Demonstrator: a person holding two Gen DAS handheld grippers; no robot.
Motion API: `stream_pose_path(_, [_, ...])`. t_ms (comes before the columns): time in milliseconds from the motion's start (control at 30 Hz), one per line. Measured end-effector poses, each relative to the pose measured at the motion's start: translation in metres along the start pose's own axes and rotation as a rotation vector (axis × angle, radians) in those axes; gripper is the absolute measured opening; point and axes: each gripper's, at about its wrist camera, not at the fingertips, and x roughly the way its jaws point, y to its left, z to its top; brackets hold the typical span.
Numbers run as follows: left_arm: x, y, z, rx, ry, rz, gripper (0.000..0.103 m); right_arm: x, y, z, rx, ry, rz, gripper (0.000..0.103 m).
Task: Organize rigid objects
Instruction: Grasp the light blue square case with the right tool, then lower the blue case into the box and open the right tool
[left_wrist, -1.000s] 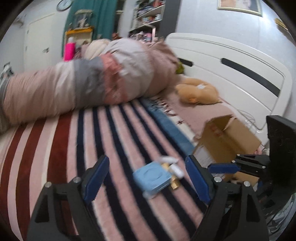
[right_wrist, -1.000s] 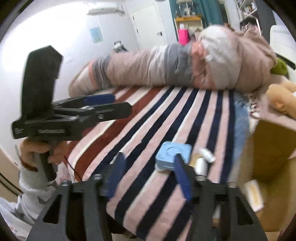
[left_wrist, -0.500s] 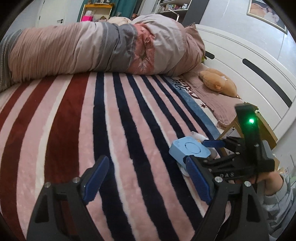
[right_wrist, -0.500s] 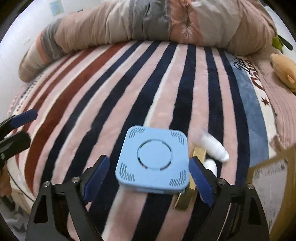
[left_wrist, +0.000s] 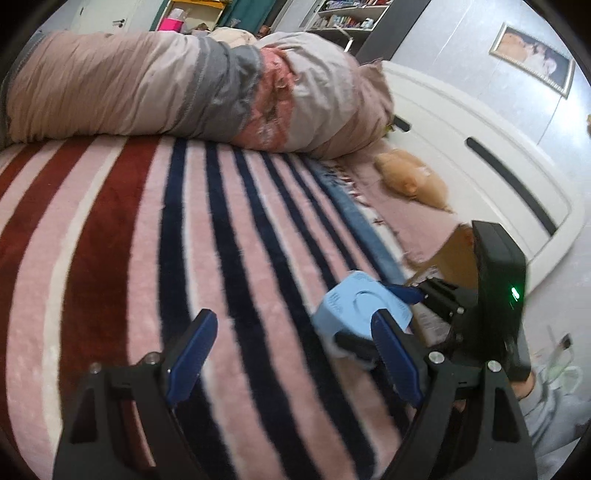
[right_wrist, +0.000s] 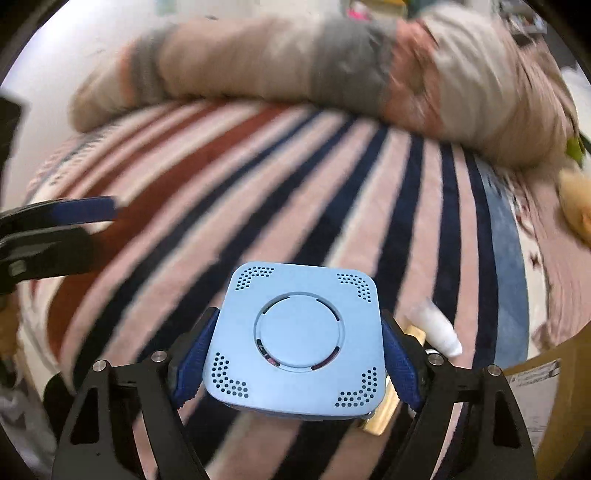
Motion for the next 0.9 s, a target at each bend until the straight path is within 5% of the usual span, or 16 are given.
stream_pose_path(200, [-0.019, -0.046, 0.014, 0.016, -0.016, -0.161, 0.083, -0.072, 0.021, 0.002, -0.035, -0.201, 0.120, 0.080])
stream_pose_path(367, [-0.027, -0.094, 0.024, 0.021, -0.019, -0.291, 0.081, -0.134, 0.022, -0.008, -0.076, -0.373, 0.102, 0.080])
stream_pose_path(500, [-0.019, -0.138, 0.034, 0.072, -0.002, -0.340, 0.059, -0.163, 0.002, -0.022, -0.067, -0.439, 0.084, 0.080])
stream_pose_path(733, [0.028, -0.226, 0.050, 0.201, 0.057, -0.311, 0.035, -0.191, -0.072, -0.061, 0.048, -0.452, 0.024, 0.078])
stream_pose_path(900, [0.078, -0.282, 0.046, 0.302, 0.148, -0.282, 0.034, -0.191, -0.133, -0.092, 0.177, -0.381, 0.002, 0.078])
